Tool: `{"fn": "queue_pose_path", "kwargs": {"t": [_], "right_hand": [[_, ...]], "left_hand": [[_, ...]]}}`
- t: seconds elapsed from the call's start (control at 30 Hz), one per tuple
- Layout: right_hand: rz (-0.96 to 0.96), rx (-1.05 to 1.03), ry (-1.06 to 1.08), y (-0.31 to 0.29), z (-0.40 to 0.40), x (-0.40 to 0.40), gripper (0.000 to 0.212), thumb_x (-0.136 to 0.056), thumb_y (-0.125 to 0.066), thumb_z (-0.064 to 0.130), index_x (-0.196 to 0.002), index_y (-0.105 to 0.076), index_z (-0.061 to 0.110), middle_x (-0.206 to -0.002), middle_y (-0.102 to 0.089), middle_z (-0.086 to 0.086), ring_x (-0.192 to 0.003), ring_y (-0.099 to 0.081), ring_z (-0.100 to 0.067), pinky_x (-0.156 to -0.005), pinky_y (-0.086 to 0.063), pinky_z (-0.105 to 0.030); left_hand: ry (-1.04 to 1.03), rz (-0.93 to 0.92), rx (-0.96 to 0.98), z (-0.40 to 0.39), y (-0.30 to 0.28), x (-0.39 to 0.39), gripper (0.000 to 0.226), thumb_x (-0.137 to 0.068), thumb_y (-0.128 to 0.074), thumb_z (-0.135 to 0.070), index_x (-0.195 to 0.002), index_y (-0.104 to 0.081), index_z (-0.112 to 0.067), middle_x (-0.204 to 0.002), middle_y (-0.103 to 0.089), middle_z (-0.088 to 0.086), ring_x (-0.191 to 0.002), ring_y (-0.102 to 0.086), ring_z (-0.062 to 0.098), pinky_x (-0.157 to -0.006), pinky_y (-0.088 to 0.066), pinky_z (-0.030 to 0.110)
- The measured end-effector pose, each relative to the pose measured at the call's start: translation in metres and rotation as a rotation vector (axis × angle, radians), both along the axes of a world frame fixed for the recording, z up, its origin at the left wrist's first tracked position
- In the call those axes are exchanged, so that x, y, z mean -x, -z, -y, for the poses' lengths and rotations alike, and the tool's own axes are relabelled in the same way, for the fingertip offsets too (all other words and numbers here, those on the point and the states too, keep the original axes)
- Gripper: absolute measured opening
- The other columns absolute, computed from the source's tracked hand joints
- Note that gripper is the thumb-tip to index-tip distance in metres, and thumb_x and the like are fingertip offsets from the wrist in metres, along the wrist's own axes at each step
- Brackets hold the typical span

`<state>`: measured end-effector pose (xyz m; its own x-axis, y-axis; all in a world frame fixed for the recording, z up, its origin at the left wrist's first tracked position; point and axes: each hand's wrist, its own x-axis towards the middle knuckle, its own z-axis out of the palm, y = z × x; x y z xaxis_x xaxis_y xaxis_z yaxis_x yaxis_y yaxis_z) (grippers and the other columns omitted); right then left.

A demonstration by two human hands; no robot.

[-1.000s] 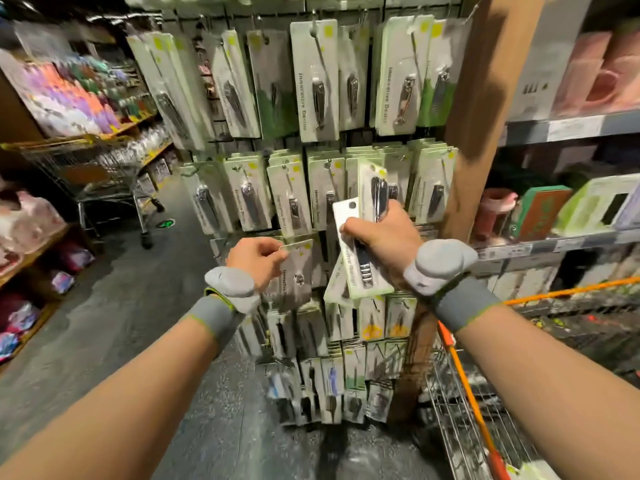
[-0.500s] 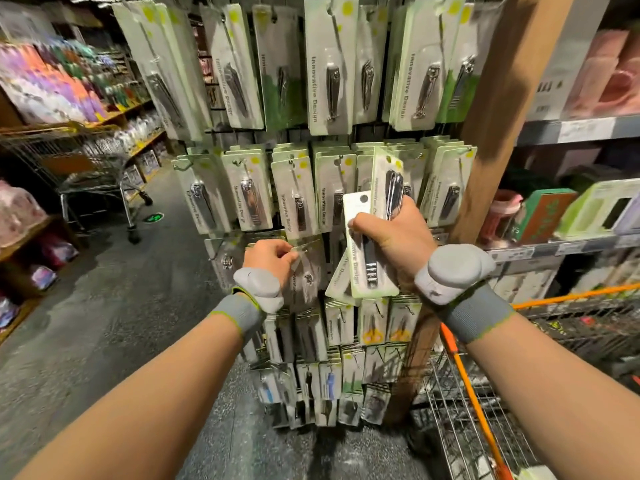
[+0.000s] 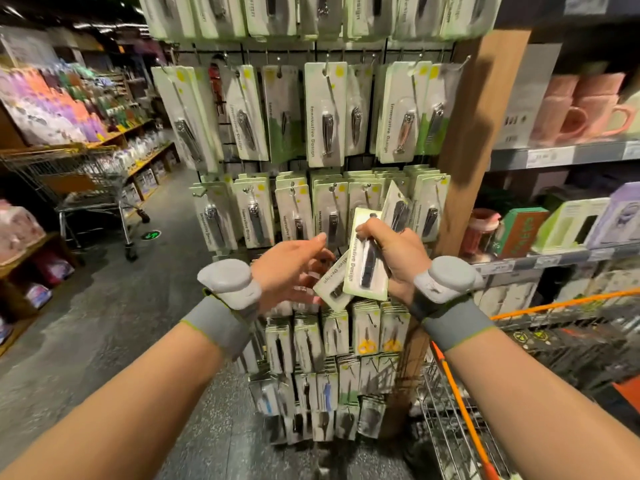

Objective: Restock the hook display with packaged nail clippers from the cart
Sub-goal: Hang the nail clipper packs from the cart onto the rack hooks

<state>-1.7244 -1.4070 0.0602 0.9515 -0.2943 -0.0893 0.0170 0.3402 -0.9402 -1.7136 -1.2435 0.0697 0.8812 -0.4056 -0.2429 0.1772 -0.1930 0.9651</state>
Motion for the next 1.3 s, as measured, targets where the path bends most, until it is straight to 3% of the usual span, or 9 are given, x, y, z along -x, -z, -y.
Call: {"fn": "queue_pose_path", "kwargs": {"t": [0.13,0.33,0.43,0.53,0.73,0.93,1.07,1.17,1.3], "right_hand": [[-0.07,-0.09,-0.017,-0.007,0.002,0.01,0.015,-0.079,-0.062,0.005,-0.09,-0.055,-0.001,-0.066,-0.056,-0.012,-0.063,-0.058,-0.025,-0.068,-0.054,-0.044],[-0.142,-0.152,-0.076,-0.01,0.013,0.01,0.039,-0.046,-0.071,0.022,-0.078,-0.056,0.006,-0.068,-0.056,-0.012,-0.068,-0.059,-0.027,-0.077,-0.054,-0.053],[-0.136,-0.246,-0.076,-0.015,0.016,0.013,0.014,-0.065,-0.063,0.013,-0.069,-0.05,0.009,-0.066,-0.047,-0.008,-0.057,-0.052,-0.021,-0.054,-0.051,-0.033],[-0.116,-0.326,-0.093,-0.017,0.022,0.011,0.012,-0.083,-0.048,0.008,-0.071,-0.046,0.009,-0.065,-0.045,-0.007,-0.052,-0.051,-0.018,-0.045,-0.049,-0.025],[-0.093,-0.313,-0.061,-0.025,0.037,0.014,0.012,-0.084,-0.045,0.01,-0.073,-0.043,0.014,-0.068,-0.044,-0.007,-0.064,-0.049,-0.021,-0.061,-0.051,-0.029],[-0.076,-0.223,-0.003,-0.032,0.041,0.018,0.042,-0.041,-0.063,0.009,-0.08,-0.047,0.011,-0.071,-0.042,-0.008,-0.065,-0.051,-0.022,-0.065,-0.051,-0.038],[-0.036,-0.148,0.031,-0.043,0.028,0.024,0.008,-0.07,-0.056,0.003,-0.074,-0.05,0.004,-0.061,-0.047,-0.009,-0.05,-0.05,-0.02,-0.053,-0.049,-0.032],[0.007,-0.159,0.007,-0.052,0.02,0.029,0.009,-0.079,-0.049,-0.004,-0.072,-0.05,0.001,-0.051,-0.055,-0.01,-0.044,-0.056,-0.019,-0.047,-0.049,-0.029],[0.034,-0.192,-0.071,-0.066,0.022,0.033,0.026,-0.085,-0.043,-0.005,-0.108,-0.054,-0.009,-0.081,-0.066,-0.022,-0.057,-0.067,-0.023,-0.047,-0.054,-0.032]], "left_hand": [[0.163,-0.101,0.044,0.006,-0.012,0.02,0.02,-0.096,-0.05,-0.015,-0.112,-0.059,-0.005,-0.104,-0.064,0.011,-0.085,-0.067,0.031,-0.072,-0.058,0.047],[0.135,0.11,-0.057,0.014,-0.022,0.032,0.016,-0.098,-0.044,-0.006,-0.101,-0.059,-0.003,-0.106,-0.067,0.016,-0.082,-0.07,0.033,-0.063,-0.059,0.042],[0.101,0.151,-0.068,0.017,-0.03,0.036,0.017,-0.099,-0.041,-0.006,-0.097,-0.058,-0.003,-0.111,-0.064,0.018,-0.074,-0.07,0.031,-0.051,-0.058,0.033],[0.077,0.163,-0.044,0.018,-0.033,0.04,0.017,-0.099,-0.041,-0.004,-0.099,-0.057,-0.001,-0.11,-0.064,0.021,-0.069,-0.07,0.03,-0.046,-0.056,0.029],[0.135,0.052,0.067,0.01,-0.036,0.039,0.019,-0.098,-0.041,-0.004,-0.1,-0.059,-0.004,-0.092,-0.07,0.018,-0.079,-0.071,0.033,-0.051,-0.057,0.027],[0.189,-0.113,0.153,0.008,-0.032,0.041,0.006,-0.095,-0.049,-0.014,-0.094,-0.054,-0.012,-0.102,-0.069,0.015,-0.094,-0.068,0.037,-0.06,-0.059,0.033],[0.258,-0.09,0.109,0.012,-0.031,0.044,0.034,-0.078,-0.067,-0.023,-0.11,-0.057,-0.015,-0.106,-0.067,0.008,-0.1,-0.066,0.037,-0.074,-0.057,0.049],[0.255,-0.068,0.116,0.013,-0.029,0.045,0.033,-0.083,-0.065,-0.015,-0.116,-0.059,-0.02,-0.103,-0.068,0.007,-0.1,-0.066,0.036,-0.075,-0.056,0.052],[0.155,0.03,0.124,-0.003,-0.028,0.039,0.03,-0.084,-0.065,-0.012,-0.113,-0.06,-0.017,-0.101,-0.07,0.007,-0.097,-0.067,0.028,-0.08,-0.054,0.053]]}}
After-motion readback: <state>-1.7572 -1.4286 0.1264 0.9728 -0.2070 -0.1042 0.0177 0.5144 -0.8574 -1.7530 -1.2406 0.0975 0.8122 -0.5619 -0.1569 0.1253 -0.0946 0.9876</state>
